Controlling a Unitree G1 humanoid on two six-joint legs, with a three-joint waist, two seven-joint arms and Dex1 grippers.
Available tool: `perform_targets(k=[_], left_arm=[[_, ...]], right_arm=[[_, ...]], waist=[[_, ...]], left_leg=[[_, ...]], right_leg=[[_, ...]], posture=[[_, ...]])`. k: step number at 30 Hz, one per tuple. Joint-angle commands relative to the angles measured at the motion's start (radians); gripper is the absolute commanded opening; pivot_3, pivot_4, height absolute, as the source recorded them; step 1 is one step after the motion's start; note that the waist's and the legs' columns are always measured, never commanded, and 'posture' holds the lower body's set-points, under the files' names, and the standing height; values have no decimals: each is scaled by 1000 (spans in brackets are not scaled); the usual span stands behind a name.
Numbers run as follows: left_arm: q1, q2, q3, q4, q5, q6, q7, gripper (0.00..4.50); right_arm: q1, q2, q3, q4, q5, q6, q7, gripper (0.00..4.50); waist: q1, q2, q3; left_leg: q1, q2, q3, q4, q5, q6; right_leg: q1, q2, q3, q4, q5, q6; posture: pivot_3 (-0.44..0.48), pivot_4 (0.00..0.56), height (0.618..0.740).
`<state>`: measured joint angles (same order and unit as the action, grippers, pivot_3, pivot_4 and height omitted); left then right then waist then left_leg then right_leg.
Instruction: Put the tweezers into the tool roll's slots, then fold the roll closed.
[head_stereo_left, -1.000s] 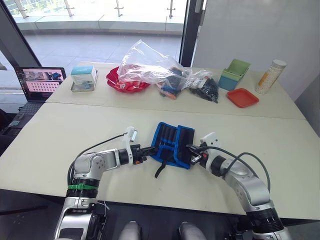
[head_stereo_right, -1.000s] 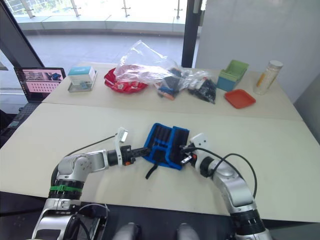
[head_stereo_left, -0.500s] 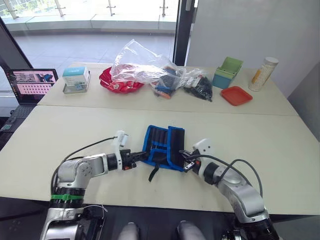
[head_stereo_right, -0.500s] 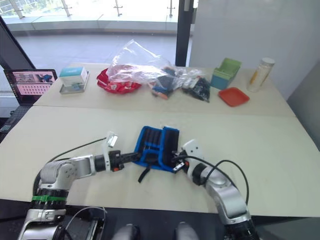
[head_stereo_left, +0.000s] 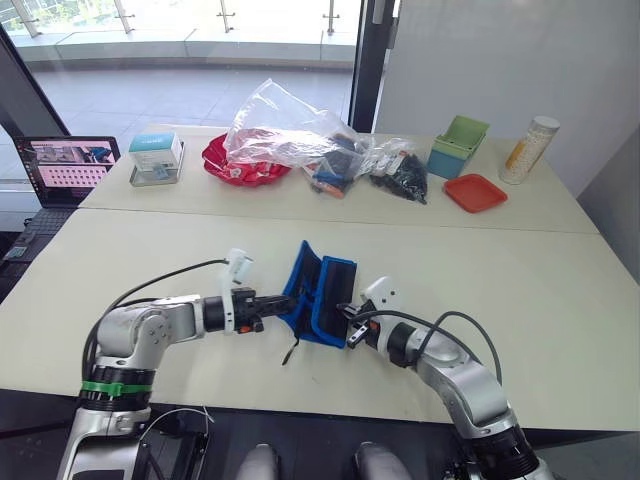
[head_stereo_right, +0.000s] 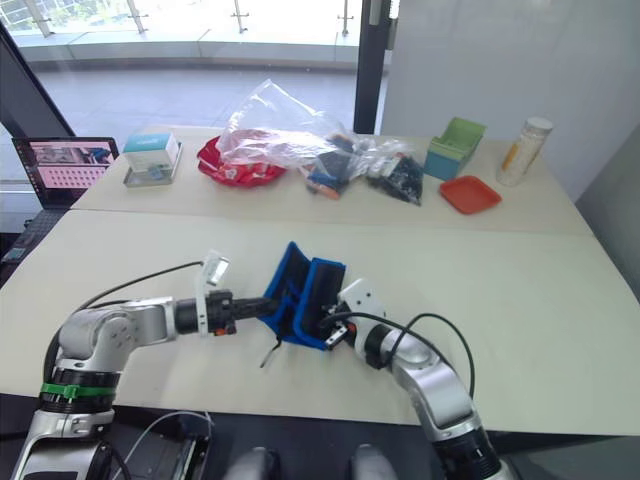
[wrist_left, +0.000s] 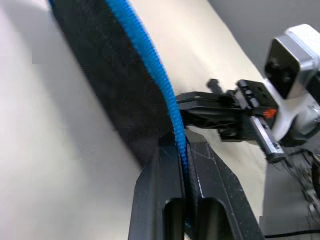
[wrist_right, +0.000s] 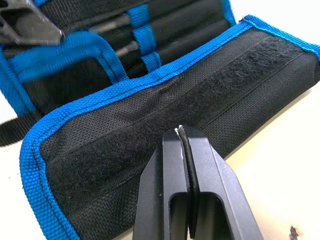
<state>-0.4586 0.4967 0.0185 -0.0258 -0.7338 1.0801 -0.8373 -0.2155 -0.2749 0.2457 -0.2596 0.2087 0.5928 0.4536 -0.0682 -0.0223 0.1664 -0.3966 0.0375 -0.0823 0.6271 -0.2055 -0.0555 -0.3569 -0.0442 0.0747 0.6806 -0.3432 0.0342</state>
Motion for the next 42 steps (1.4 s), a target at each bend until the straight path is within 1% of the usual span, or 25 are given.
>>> perform_targets(k=[1,5,10,13,16,17,19,21,25,27,31,37,42], left_arm=[[-44,-40,-39,-6,9,-27,-8,11],[-85,-99,-77,66,52,-51,8,11],[-110,-165,-136,179,127,-125,0,11],[-102,-176,-181,215,165,-154,-27,11],[-85,-166,-226,229,207,-183,-53,11],[-85,-165,-220,230,207,-183,-54,11],[-96,-159,-172,211,173,-153,-58,11],[-111,-122,-120,179,143,-133,-78,11],[-109,-16,-79,110,124,-141,-144,11],[-105,34,-71,86,113,-130,-174,11],[-104,77,-78,71,117,-136,-207,11],[-106,-4,-98,38,115,-116,-157,11],[-123,-63,-121,55,130,-119,-132,11]], right_arm=[[19,-1,11,34,-7,44,-2,0],[25,1,-6,24,-3,53,-9,0],[25,13,-46,9,14,60,-22,0],[24,11,-62,-5,16,75,-25,0],[25,7,-71,-21,14,87,-27,0],[26,5,-71,-25,14,90,-26,0],[29,-3,-66,-31,6,91,-25,0],[34,-10,-52,-29,-8,82,-24,0],[34,-7,-30,-16,-22,68,-26,0],[29,-4,-21,-16,-24,70,-25,0],[21,-1,-16,-9,-23,70,-24,0],[27,5,-7,-20,-19,74,-26,0],[40,-1,-5,-36,-21,79,-24,0]], waist=[[1,0,0],[4,0,0],[12,0,0],[20,0,0],[25,0,0],[25,0,0],[25,0,0],[25,0,0],[20,-1,0],[20,-1,0],[23,-1,0],[21,-1,0],[20,-1,0]], left_leg=[[0,0,0,0,0,0],[-1,-1,0,1,0,0],[-1,-1,0,2,0,0],[0,-1,0,2,0,0],[0,-2,0,3,1,-1],[0,-2,0,3,1,-1],[0,-2,0,3,1,-1],[-1,-2,0,3,1,-1],[-1,-1,0,2,1,-1],[-1,-1,0,1,1,-1],[-1,-2,0,1,1,-1],[-2,-1,0,1,0,-1],[-2,-1,0,1,0,-1]], right_leg=[[0,0,0,0,0,0],[0,0,0,0,0,0],[1,-1,0,0,0,0],[1,-1,0,-1,0,0],[2,-1,0,-1,0,0],[3,-1,0,-2,0,0],[3,-1,0,-2,0,0],[3,-1,0,-2,0,0],[1,-1,0,-1,0,0],[0,-1,0,-1,0,0],[1,-1,0,-2,0,0],[0,-1,0,-2,0,0],[0,-1,0,-1,0,0]], posture=[[0,150,723],[0,150,723],[0,150,723],[0,150,723],[0,150,723],[0,150,723],[0,150,723],[0,150,723],[0,150,723],[0,150,723],[0,150,723],[0,150,723],[0,150,723]])
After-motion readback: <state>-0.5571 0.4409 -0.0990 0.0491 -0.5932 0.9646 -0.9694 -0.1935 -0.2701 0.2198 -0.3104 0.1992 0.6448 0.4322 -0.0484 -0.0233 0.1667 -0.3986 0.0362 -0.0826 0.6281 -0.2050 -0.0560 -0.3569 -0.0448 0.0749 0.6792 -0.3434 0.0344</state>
